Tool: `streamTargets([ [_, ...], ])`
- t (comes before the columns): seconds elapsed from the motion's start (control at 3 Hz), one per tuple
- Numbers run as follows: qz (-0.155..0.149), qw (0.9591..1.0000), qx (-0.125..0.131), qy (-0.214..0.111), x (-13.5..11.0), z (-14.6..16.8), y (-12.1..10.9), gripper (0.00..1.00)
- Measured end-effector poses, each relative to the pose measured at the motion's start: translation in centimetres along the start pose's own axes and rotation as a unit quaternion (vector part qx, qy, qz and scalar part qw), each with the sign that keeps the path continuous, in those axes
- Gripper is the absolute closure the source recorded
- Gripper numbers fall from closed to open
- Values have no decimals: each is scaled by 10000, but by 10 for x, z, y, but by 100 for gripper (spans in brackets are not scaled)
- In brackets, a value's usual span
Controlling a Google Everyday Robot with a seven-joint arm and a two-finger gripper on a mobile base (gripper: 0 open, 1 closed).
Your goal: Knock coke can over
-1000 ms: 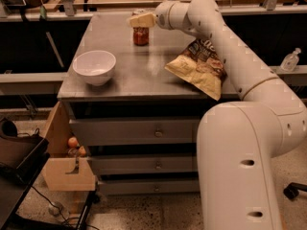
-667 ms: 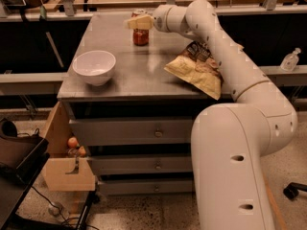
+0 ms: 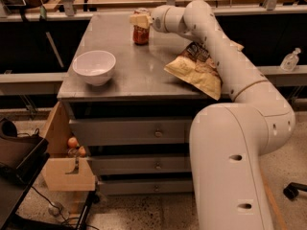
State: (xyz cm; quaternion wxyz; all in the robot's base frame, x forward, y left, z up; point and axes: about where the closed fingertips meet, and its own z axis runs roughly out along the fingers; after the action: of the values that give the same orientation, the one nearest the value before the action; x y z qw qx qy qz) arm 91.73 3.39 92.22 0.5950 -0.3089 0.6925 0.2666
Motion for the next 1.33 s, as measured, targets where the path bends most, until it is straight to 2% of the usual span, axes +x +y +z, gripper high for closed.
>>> streamTargets([
  [0.67,11,10000,-40,14,2,5,4,95],
  [1.0,-4,10000,-57,25,2,7,6,100],
  [1.33,-350,9988,-61,330,-11,2,11,100],
])
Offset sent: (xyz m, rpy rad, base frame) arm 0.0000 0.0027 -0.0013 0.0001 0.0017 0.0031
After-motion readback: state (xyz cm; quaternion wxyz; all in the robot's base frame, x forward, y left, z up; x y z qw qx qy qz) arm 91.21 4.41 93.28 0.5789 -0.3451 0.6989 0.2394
